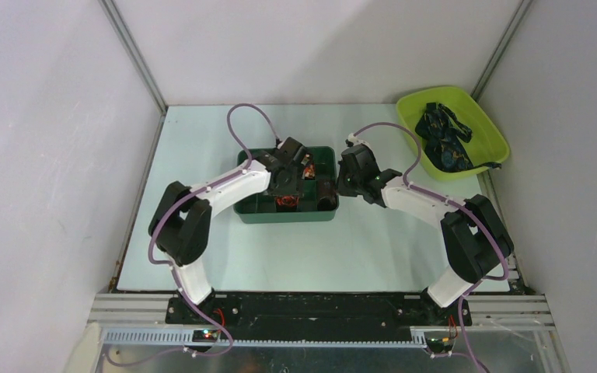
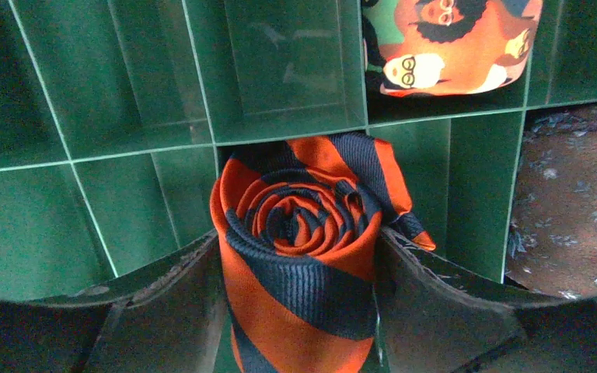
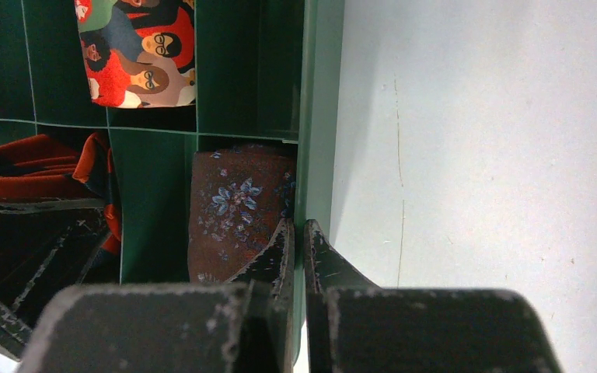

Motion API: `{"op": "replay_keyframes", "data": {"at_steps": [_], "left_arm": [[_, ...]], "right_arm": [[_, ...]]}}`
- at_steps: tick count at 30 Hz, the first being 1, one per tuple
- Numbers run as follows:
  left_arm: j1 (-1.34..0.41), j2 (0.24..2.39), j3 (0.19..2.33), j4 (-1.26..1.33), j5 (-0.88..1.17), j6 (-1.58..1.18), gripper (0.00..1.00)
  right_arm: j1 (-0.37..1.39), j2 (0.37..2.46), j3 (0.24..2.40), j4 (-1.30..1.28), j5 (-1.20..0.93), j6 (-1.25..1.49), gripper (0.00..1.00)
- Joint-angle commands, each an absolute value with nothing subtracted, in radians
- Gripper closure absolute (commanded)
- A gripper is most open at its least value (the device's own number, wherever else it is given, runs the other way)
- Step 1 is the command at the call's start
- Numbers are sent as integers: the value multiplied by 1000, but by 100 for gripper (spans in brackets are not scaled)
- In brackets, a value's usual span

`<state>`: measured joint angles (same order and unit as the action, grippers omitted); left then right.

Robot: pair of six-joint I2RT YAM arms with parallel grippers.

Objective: Roll the ties
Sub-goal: Place the tie in the storage box.

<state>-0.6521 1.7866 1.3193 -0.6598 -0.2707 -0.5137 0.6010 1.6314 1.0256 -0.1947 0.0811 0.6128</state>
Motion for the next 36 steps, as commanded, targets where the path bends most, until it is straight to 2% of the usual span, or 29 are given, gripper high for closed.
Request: {"op": "replay_keyframes", "data": {"at_steps": [1, 5, 8, 13, 20, 25, 28, 32, 35, 36], "left_arm": [[-653, 1737, 1372, -661, -288, -505, 24], [-653, 1736, 1368, -661, -293, -504, 30], [-653, 1732, 1367, -663, -294, -506, 31], [-653, 1720, 1370, -673, -305, -507, 23], [-653, 1692, 1379, -688, -313, -508, 5], [-653, 1658, 1388, -699, -320, -508, 4], [-652, 1636, 1393, -707, -323, -509, 8], [-653, 1606, 1392, -715, -323, -509, 19], [-652, 1592, 1380, -714, -321, -511, 31], [-653, 1588, 1377, -713, -318, -510, 33]], "right_arm": [[618, 1662, 1007, -223, 48, 584, 100], [619, 1664, 1008, -223, 47, 585, 100], [618, 1668, 1007, -220, 47, 585, 100], [619, 1670, 1008, -217, 43, 586, 100], [618, 1673, 1007, -217, 42, 586, 100], [619, 1672, 1008, -215, 43, 589, 100], [619, 1668, 1008, -213, 44, 589, 100], [619, 1653, 1008, -211, 48, 587, 100], [619, 1641, 1008, -208, 54, 589, 89], [619, 1633, 1007, -206, 55, 589, 82]]}}
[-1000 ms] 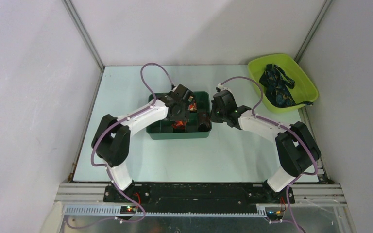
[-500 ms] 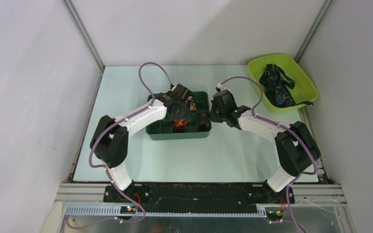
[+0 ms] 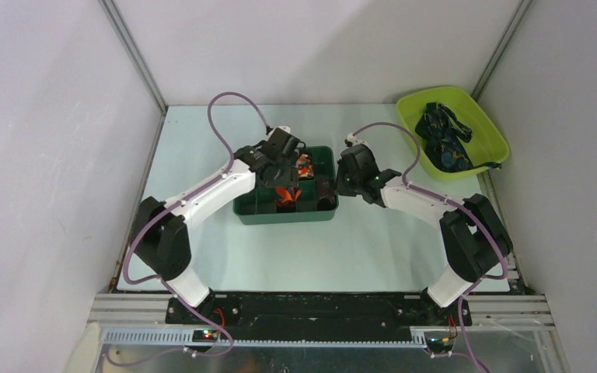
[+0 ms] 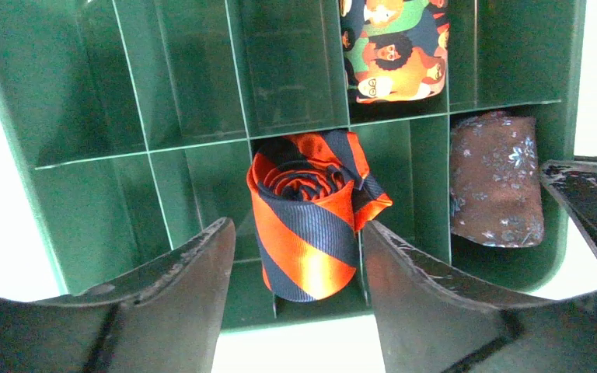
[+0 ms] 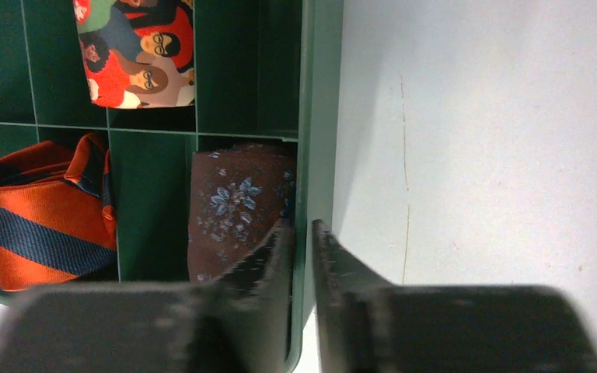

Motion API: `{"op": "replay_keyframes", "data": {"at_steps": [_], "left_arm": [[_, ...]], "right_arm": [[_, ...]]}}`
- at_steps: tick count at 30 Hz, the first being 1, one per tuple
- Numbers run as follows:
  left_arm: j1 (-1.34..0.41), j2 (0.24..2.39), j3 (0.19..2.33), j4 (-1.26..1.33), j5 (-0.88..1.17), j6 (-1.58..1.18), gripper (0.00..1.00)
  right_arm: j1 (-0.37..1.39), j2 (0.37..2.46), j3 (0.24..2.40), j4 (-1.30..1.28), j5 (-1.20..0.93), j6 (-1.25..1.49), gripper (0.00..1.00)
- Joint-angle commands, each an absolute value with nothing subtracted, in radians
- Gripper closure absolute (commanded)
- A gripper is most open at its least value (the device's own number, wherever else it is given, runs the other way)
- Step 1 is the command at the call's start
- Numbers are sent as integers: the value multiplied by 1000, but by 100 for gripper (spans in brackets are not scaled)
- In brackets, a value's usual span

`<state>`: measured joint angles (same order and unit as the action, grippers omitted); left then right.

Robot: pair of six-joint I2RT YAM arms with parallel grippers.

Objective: Roll the ties
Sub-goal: Place the tie in the storage box.

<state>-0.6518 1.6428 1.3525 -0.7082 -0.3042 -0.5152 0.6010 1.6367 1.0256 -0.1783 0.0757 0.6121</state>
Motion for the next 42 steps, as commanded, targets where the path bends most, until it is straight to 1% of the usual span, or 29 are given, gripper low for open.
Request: {"op": "replay_keyframes", "data": {"at_steps": [1, 2, 3, 5, 9, 14, 23, 35, 42], "left_arm": [[-652, 1587, 1371, -712, -314, -512, 37], [-652, 1587, 1369, -712, -312, -511, 40], [-653, 1587, 1362, -709, -306, -512, 43], [-652, 1589, 1349, -700, -294, -515, 46], [-653, 1598, 1339, -688, -276, -521, 49], [-653, 1609, 1338, -680, -260, -521, 54], [-652, 1645, 1318, -664, -238, -523, 59], [-653, 1683, 1303, -647, -235, -523, 65], [-653, 1717, 1316, -639, -231, -524, 65]], "right_arm": [[618, 1629, 1008, -203, 59, 589, 76], [619, 1619, 1008, -203, 61, 589, 72], [619, 1614, 1008, -201, 66, 588, 67], [618, 1598, 1008, -198, 76, 587, 60], [619, 1560, 1008, -189, 89, 580, 56], [621, 1498, 998, -184, 117, 574, 56], [615, 1378, 944, -180, 161, 587, 55], [610, 1378, 933, -182, 162, 592, 55], [607, 1380, 933, -189, 162, 587, 55]]}}
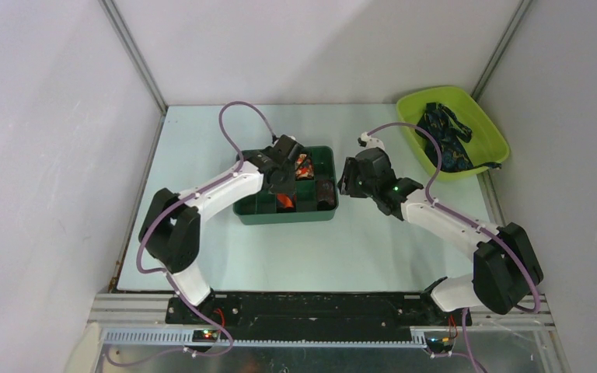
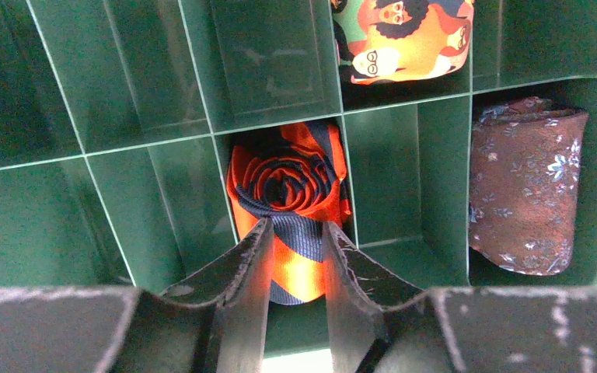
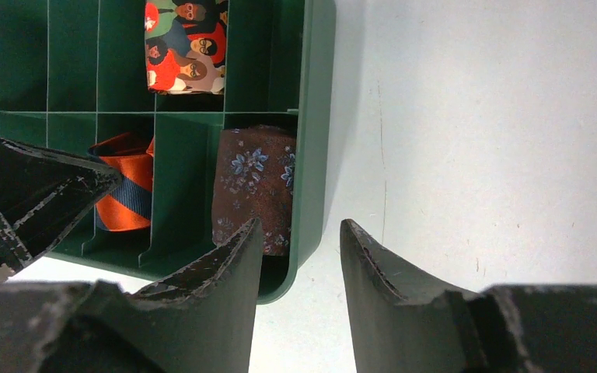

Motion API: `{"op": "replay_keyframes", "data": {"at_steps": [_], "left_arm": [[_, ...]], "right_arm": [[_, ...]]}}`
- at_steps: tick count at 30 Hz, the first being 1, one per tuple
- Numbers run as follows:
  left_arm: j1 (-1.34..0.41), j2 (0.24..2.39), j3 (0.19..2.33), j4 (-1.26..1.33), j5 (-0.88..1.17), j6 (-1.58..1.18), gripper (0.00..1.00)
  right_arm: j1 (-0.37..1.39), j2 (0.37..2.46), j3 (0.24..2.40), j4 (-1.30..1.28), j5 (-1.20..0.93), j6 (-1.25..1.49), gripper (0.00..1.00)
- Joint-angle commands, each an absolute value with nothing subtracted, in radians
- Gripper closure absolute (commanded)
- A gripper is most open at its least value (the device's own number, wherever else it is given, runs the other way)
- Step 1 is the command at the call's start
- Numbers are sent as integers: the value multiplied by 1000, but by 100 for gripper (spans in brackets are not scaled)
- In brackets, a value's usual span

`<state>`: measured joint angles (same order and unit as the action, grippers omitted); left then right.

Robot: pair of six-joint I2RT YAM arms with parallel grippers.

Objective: Roll the ties
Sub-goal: Place the tie in the storage box, then reset both arms

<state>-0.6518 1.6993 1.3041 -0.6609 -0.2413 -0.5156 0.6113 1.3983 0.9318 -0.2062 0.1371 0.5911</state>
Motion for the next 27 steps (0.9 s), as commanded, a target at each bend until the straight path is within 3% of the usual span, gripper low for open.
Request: {"op": "replay_keyframes", "data": {"at_steps": [1, 11, 15, 17, 20, 23, 25, 26, 27], "left_arm": [[-653, 1719, 1316, -638, -231, -524, 66], [-653, 1666, 1328, -646, -285, -525, 64], [-653, 1585, 1335, -636, -347, -515, 57], [-652, 1527, 1319, -625, -405, -513, 50], [-653, 1429, 1267, -579, -491, -521, 32], [-652, 1297, 1177, -529, -586, -536, 22], [-649, 1229, 1123, -508, -635, -552, 15], [-648, 1184, 1084, -499, -649, -561, 11], [-647, 1164, 1064, -485, -678, -567, 6]], "right_arm": [[607, 1380, 933, -191, 163, 587, 56], [587, 1341, 927, -189, 149, 578, 55], [552, 1309, 927, -195, 121, 570, 50], [525, 1296, 926, -205, 96, 571, 46], [474, 1274, 916, -216, 66, 562, 40], [435, 1248, 900, -234, 62, 553, 34], [411, 1231, 889, -250, 69, 548, 28], [399, 1220, 885, -258, 74, 548, 15], [393, 1214, 873, -260, 76, 549, 12]]}}
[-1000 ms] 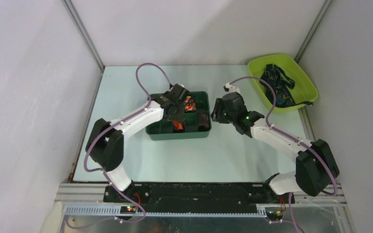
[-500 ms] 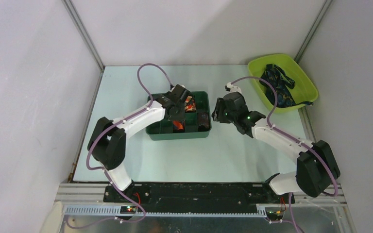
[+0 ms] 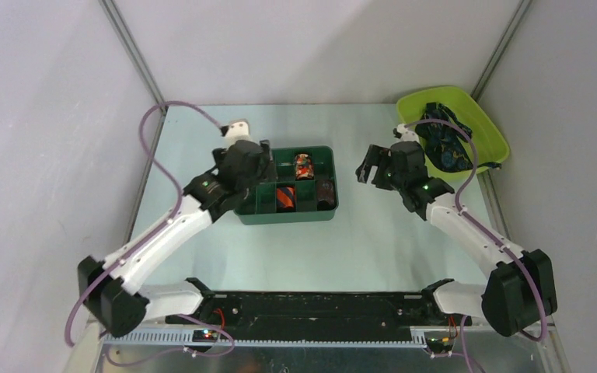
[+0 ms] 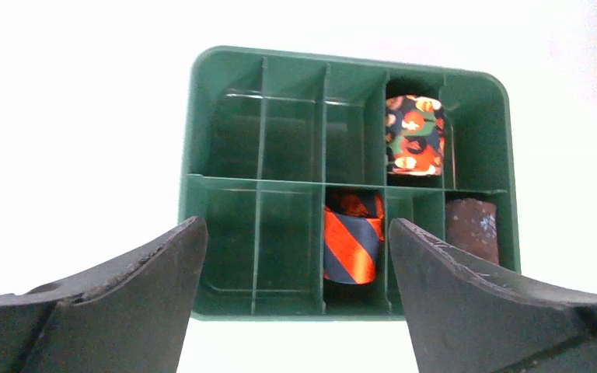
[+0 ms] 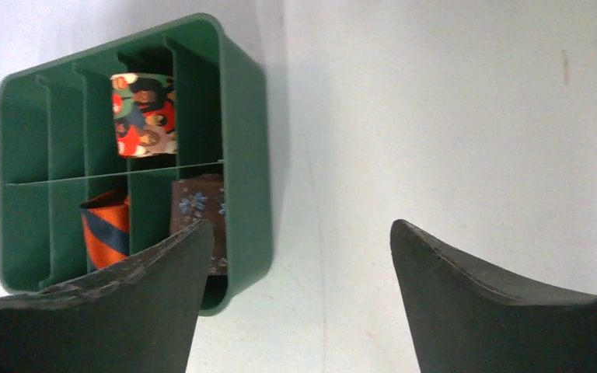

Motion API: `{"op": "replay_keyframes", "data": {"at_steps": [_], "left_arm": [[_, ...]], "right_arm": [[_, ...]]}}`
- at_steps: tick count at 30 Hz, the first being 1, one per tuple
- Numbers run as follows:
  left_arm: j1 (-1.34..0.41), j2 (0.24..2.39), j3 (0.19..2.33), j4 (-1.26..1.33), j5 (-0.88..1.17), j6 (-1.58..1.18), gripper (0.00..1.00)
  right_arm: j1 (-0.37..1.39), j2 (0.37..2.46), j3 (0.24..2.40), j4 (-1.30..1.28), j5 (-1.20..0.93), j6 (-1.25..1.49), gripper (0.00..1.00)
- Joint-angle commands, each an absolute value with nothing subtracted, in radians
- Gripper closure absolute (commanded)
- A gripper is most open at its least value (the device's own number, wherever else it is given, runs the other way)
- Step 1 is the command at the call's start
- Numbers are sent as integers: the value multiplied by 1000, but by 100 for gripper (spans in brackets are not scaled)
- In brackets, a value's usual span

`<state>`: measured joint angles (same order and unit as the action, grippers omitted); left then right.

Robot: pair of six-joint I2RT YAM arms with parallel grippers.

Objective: Roll the ties
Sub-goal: Reset both arms

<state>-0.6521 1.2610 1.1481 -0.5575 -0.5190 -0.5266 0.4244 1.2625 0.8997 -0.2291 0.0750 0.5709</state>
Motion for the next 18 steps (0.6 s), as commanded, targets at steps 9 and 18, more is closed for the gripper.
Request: {"op": "replay_keyframes", "data": {"at_steps": [9, 18], "left_arm": [[-643, 970, 815, -472, -806, -662, 0], [-641, 866, 711, -459, -795, -692, 0]], "right_arm": [[376, 1145, 778, -267, 143, 568, 1], [376, 1127, 750, -268, 162, 556, 1]]}}
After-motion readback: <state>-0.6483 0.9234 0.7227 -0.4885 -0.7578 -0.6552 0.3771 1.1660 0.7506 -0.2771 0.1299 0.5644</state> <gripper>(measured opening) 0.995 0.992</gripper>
